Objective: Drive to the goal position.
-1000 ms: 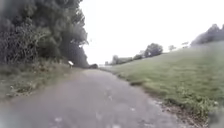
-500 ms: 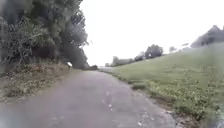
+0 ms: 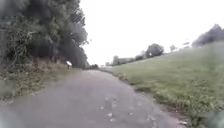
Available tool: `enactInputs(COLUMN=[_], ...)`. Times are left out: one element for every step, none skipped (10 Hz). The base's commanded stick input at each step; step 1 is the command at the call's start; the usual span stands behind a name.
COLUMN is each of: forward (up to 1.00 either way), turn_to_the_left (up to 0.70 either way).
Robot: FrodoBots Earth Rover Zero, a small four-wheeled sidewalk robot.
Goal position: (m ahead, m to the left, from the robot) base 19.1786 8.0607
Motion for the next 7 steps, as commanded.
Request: enactInputs(forward=[0.70, 0.70, 0.70, 0.70, 0.70, 0.70, 0.70], turn_to_the_left=[0.27, 0.00, 0.00, 0.00, 0.00, 0.02, 0.15])
